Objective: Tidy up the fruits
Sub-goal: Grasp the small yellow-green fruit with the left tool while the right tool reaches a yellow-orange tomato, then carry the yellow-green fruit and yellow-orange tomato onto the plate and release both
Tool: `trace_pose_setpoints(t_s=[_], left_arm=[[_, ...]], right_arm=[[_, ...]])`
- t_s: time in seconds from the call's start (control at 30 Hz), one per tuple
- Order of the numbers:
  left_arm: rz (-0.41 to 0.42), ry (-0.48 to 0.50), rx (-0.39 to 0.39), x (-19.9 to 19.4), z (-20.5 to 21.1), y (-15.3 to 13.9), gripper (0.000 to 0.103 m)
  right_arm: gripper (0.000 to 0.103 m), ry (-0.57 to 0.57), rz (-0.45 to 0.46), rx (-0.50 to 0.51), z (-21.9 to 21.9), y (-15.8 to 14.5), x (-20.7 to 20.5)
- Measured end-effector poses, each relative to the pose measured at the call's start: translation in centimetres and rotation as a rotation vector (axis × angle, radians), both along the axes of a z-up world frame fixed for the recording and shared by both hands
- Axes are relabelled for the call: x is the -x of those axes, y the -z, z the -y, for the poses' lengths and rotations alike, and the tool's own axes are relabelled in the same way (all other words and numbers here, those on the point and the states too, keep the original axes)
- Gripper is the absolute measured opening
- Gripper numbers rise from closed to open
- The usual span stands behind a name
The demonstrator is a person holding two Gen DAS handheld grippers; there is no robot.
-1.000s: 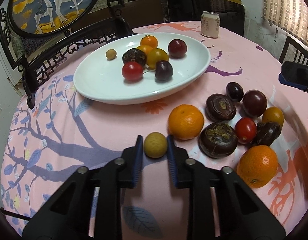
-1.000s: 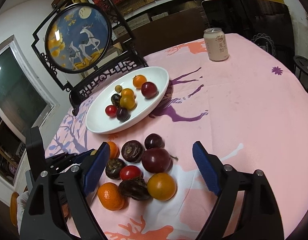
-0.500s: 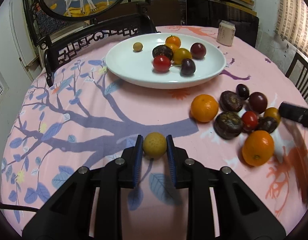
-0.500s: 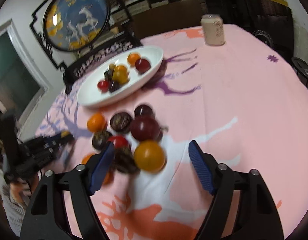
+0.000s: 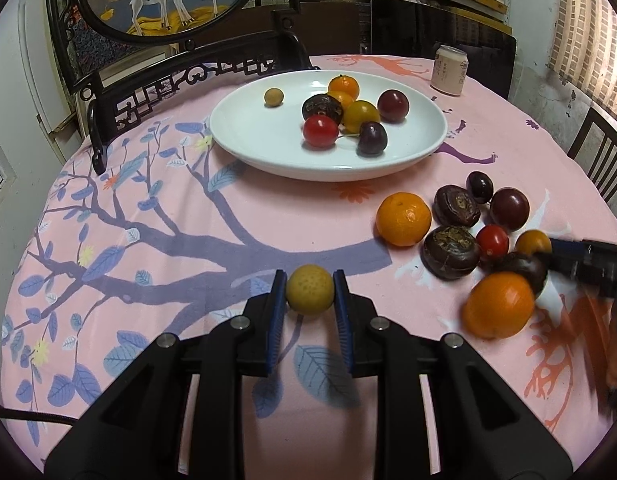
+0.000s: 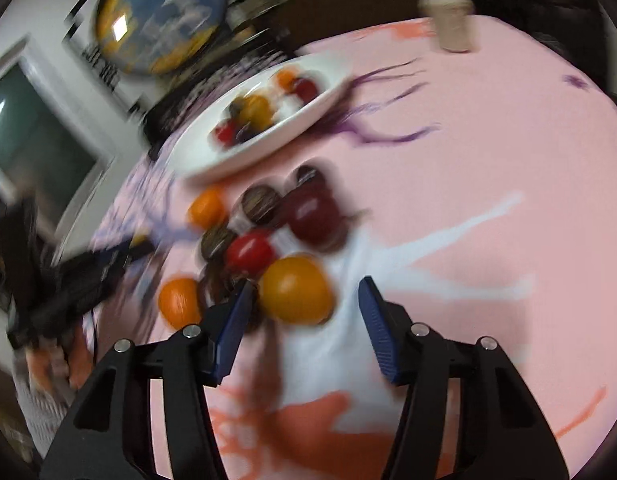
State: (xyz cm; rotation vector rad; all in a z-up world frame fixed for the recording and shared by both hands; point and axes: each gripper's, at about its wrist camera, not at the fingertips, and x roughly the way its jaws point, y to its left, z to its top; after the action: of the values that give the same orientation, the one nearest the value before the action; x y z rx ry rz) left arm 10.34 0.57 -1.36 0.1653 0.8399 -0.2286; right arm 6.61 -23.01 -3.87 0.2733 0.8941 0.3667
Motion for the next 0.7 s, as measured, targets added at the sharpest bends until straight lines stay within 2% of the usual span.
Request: trace_pose_setpoints(t_s=[0.07,0.2,0.3,0.4,0.47,0.7], left_arm=[[-0.002,0.0,-0.004,-0.1,0.0,0.1,0.024],[-0.013,-0.003,-0.009,-0.2,0.0,0.3,0.024],[-0.02,-0.001,-0.018,-0.3,0.1,0.6,0.024],[-0.018,0.002,-0.021,-0.3,0.3,0.6,0.024],[-0.018,0.002,-0.021,-0.3,0.3,0.6,0.024],[-0.026,0.012,-0.028,-0.3,0.5,0.8,0.024]], right_arm=[[0.058,-0.059,0.006,0.015,-1.2,-0.1,0.2],[0.057,0.004,0.016,0.034,-0.1,-0.2,0.1],[0.057,-0.015,0.028,0.09,-1.2,0.0,0.3],[0.052,-0.034,0.049,0.148,-2.3,0.0,0.7],[0.038,-0.024,0.057,0.163,-2.1,0.0,0.7],[0.036,-0.028,0.071,0.145,-1.8,-0.2,0.8]])
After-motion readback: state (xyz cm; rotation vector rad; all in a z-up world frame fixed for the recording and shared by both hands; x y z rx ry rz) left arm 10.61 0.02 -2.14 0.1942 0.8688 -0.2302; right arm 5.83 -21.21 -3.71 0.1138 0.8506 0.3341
